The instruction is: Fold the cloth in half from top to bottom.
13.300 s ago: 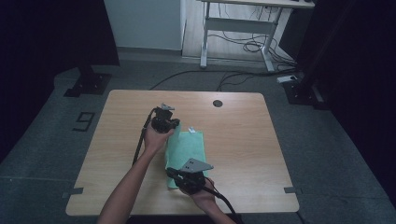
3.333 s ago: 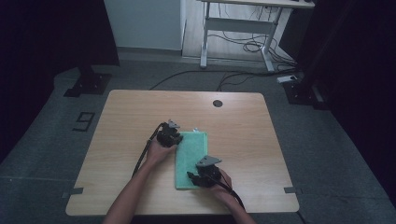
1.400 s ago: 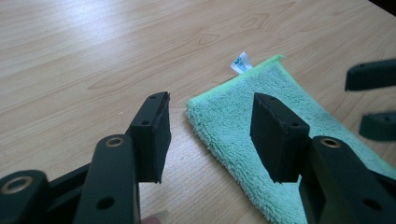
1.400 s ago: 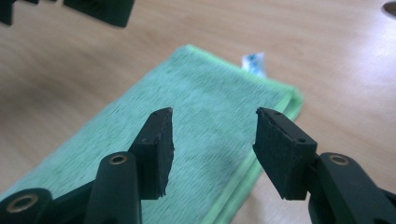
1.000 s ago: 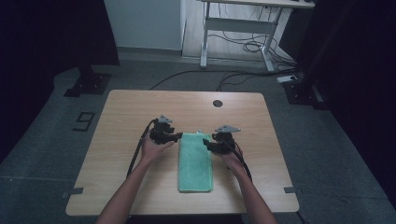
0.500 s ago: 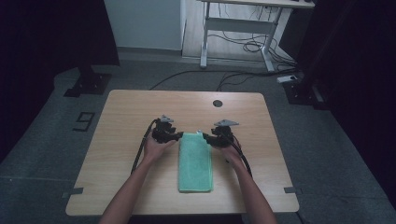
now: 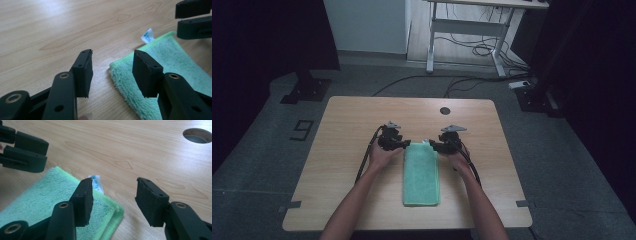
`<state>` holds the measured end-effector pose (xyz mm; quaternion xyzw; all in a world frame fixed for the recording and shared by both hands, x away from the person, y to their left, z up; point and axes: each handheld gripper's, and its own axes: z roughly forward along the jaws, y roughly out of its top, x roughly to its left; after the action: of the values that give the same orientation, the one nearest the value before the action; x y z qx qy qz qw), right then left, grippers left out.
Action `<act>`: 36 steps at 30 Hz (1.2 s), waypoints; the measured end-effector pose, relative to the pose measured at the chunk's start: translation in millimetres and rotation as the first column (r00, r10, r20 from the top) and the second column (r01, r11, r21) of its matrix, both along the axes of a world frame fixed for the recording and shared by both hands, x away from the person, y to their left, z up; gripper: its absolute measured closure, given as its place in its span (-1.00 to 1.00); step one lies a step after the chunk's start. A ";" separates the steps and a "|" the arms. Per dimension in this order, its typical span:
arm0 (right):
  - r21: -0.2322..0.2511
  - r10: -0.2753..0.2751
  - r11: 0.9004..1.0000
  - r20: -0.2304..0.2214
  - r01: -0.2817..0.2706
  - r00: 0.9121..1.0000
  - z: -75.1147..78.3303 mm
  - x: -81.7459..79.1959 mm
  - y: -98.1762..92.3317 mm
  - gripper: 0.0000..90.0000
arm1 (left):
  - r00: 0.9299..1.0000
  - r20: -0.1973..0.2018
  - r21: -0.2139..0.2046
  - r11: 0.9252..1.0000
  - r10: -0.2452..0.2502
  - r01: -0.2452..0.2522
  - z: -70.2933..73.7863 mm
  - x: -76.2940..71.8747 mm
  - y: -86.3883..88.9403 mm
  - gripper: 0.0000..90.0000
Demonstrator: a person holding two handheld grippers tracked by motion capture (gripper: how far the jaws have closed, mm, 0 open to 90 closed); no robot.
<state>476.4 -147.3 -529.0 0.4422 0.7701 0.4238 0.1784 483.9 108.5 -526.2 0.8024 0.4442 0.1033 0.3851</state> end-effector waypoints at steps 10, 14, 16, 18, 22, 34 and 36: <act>0.004 -0.017 1.000 -0.034 0.018 0.999 -10.4 5.7 0.5 0.05 | 1.000 -0.016 0.007 1.000 -0.003 0.003 -7.3 2.8 -2.1 0.14; 0.007 -0.018 1.000 -0.058 0.019 0.998 -16.4 8.3 2.0 0.06 | 1.000 -0.024 0.013 1.000 0.006 -0.005 -9.2 3.8 -1.7 0.15; 0.007 -0.013 1.000 -0.073 0.013 0.997 -19.4 9.0 2.4 0.06 | 1.000 -0.026 0.011 1.000 0.007 -0.006 -9.3 3.7 -2.4 0.15; 0.006 -0.007 1.000 -0.086 0.008 0.996 -21.1 9.1 2.7 0.07 | 1.000 -0.025 0.015 1.000 0.000 0.000 -9.2 3.0 -4.4 0.16; 0.004 -0.005 1.000 -0.083 0.005 0.997 -21.6 9.0 4.3 0.09 | 0.999 -0.033 0.014 1.000 0.000 0.001 -10.6 2.8 -8.1 0.17; -0.073 0.018 0.997 -0.054 -0.022 0.998 -20.4 1.1 8.4 0.38 | 1.000 -0.026 0.050 0.999 -0.017 0.018 -13.3 -0.3 -12.5 0.31; -0.069 0.027 0.997 -0.058 -0.031 0.998 -20.2 0.1 9.3 0.50 | 0.999 -0.027 0.038 0.999 -0.019 0.020 -14.0 -0.8 -12.3 0.38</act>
<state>476.5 -138.0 -549.2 0.4362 0.7957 0.3863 0.1655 483.1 96.2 -540.2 0.8151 0.4393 0.0973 0.3649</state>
